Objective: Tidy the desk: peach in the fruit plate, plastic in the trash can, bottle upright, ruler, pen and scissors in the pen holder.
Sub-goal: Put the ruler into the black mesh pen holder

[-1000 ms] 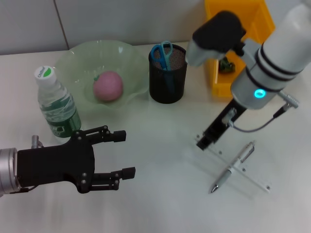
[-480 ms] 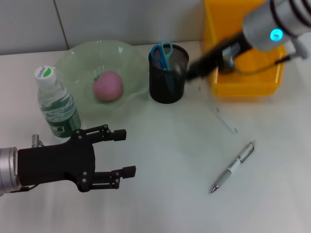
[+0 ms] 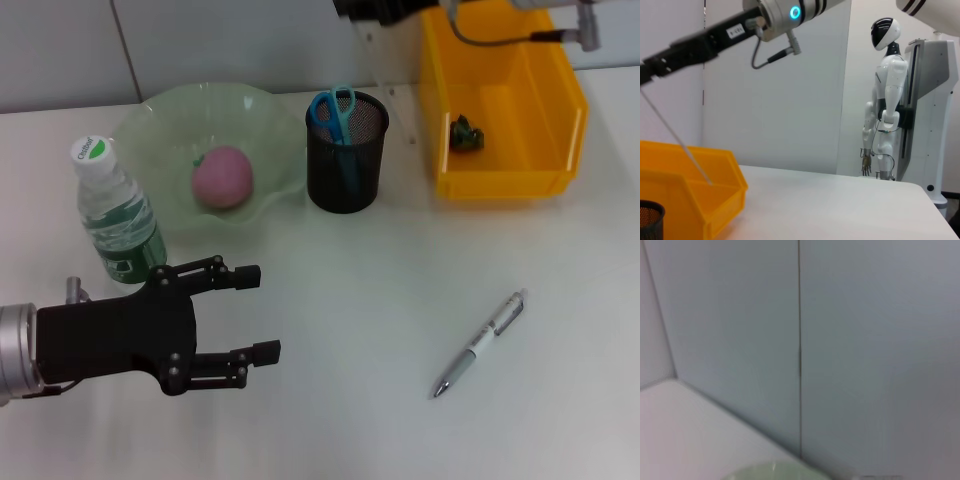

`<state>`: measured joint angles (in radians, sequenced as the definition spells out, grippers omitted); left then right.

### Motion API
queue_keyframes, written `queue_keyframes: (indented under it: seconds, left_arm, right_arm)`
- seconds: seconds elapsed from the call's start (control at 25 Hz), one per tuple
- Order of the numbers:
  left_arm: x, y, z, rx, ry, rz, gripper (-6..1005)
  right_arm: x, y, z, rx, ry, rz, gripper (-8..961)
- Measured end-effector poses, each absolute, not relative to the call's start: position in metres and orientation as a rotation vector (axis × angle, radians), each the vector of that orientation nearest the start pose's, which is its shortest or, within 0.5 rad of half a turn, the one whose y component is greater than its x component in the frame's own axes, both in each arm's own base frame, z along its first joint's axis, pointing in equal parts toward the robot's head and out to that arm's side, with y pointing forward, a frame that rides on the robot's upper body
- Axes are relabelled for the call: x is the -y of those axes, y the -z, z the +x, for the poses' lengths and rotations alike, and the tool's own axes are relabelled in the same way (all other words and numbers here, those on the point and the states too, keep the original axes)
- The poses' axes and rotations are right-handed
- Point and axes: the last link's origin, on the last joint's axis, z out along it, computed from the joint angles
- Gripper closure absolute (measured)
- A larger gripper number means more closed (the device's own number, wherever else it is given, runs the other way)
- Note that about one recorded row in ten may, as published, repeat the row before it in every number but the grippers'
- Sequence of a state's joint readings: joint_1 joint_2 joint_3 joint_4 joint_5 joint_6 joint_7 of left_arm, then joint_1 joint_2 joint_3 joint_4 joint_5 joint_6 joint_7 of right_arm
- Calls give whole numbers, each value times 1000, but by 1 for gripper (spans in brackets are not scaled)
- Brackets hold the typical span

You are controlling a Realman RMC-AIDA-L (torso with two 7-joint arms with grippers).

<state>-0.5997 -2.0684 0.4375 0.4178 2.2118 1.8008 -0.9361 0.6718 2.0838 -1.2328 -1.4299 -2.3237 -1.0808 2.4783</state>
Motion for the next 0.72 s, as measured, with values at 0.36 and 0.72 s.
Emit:
queue_keyframes:
  seconds: [0.36, 0.72]
  left_arm:
    - [-292, 21, -252, 202, 951, -2877, 184]
    - [-291, 21, -252, 203, 957, -2873, 184]
  right_arm:
    - [-437, -24, 85, -506, -411, -2275, 573]
    - [-442, -4, 93, -517, -443, -2233, 573]
